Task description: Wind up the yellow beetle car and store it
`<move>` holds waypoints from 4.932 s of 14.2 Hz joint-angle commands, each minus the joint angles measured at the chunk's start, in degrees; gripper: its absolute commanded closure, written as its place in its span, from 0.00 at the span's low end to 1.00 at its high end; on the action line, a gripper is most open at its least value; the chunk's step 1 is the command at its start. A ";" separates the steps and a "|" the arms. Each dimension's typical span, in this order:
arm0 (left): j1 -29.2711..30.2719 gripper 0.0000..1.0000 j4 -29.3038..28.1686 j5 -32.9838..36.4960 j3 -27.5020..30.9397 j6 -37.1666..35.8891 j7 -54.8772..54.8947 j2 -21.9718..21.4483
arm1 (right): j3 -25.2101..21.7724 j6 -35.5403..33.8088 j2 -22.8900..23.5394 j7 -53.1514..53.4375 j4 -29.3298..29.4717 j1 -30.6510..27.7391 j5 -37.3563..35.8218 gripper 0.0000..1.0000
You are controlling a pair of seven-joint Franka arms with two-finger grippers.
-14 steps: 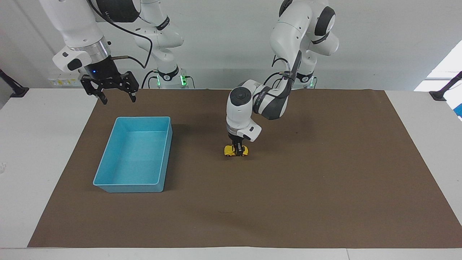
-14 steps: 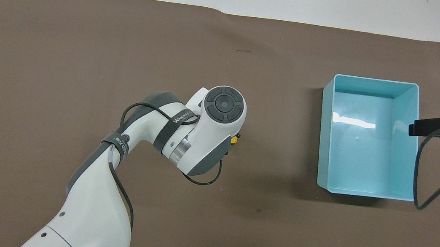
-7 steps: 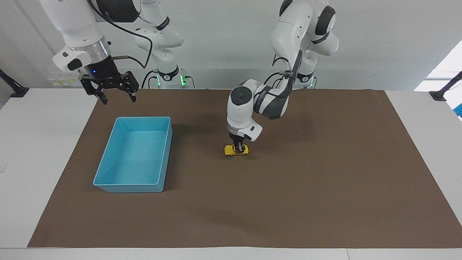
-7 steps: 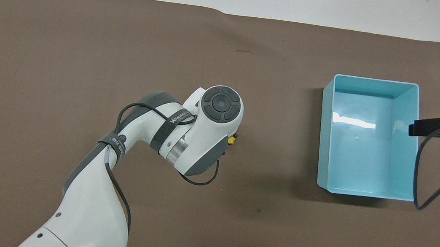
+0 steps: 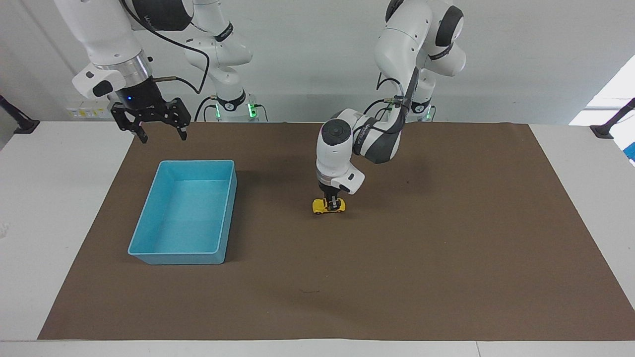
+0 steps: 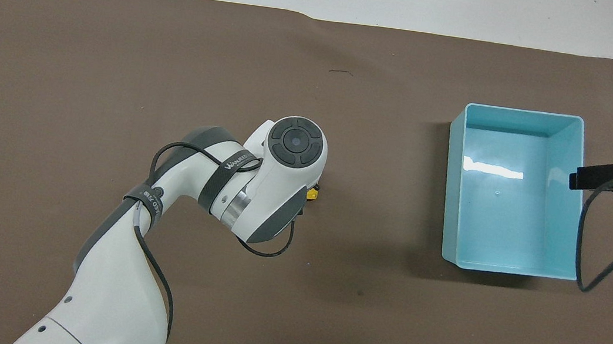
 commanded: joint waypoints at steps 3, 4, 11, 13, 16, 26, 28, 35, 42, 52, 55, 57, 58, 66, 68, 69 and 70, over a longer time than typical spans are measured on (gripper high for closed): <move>3.18 0.60 -5.97 1.92 -0.30 2.30 2.66 -0.23 | 0.04 -0.25 -0.65 1.33 -0.34 -0.34 1.23 0.00; 3.80 0.59 -6.68 2.00 -0.30 2.30 3.28 -0.58 | 0.04 -0.25 -0.65 1.24 -0.34 -0.34 1.23 0.00; 8.72 0.56 -7.83 3.50 -0.30 1.77 7.14 -0.76 | 0.04 -0.25 -0.74 1.33 -0.34 -0.34 1.23 0.00; 10.21 0.55 -8.26 3.59 -0.30 1.68 8.64 -0.76 | 0.04 -0.25 -0.74 1.33 -0.42 -0.34 1.23 0.00; 10.92 0.54 -8.35 3.50 -0.30 1.51 9.26 -0.76 | 0.04 -0.25 -0.74 1.33 -0.34 -0.43 1.23 0.00; 13.20 0.00 -7.83 3.24 -0.56 -1.65 11.63 -4.45 | 0.04 -0.34 -0.92 1.33 -0.42 -0.43 1.23 0.00; 13.38 0.00 -7.65 2.80 -0.56 -2.36 11.72 -6.29 | 0.04 -0.34 -0.92 1.33 -0.51 -0.43 1.23 0.00; 13.29 0.00 -7.56 2.71 -0.56 -2.45 11.37 -6.30 | 0.04 -0.34 -1.00 1.33 -0.60 -0.43 1.23 0.00; 13.64 0.00 -6.51 2.71 -0.30 -2.45 11.90 -6.91 | 0.57 -0.25 -0.92 1.24 -0.42 -0.25 1.14 0.00; 19.26 0.00 -5.37 2.80 -0.21 -3.32 30.33 -12.88 | 0.05 -0.42 -0.92 0.63 -0.34 -0.52 1.05 0.00; 21.90 0.00 -4.05 2.80 -0.21 -6.13 40.34 -14.21 | 0.39 -1.74 -1.00 0.63 -0.34 -0.43 1.23 0.00; 23.66 0.00 -3.17 2.80 -0.21 -6.93 47.10 -14.47 | 0.66 -2.44 -1.09 -1.73 -0.42 -0.08 1.23 0.00; 24.62 0.00 -3.26 2.80 -0.21 -7.10 51.23 -15.08 | 0.92 -2.36 -1.18 -2.18 -0.42 0.27 1.14 0.00; 32.62 0.00 -3.78 2.71 -0.21 -11.41 86.65 -19.92 | 2.59 -1.49 -1.79 -15.42 -1.30 1.77 1.05 0.00; 34.47 0.00 -4.05 2.71 -0.21 -12.54 95.44 -20.97 | 2.94 -1.39 -1.88 -21.84 -1.30 1.77 0.97 0.00; 35.87 0.00 -4.05 2.71 -0.21 -13.34 99.22 -21.24 | 3.38 -1.48 -1.88 -25.79 -1.30 1.77 0.97 0.00; 36.93 0.00 -4.05 2.71 -0.21 -14.13 103.26 -21.59 | 3.56 -1.39 -1.88 -30.18 -1.39 1.77 0.79 0.00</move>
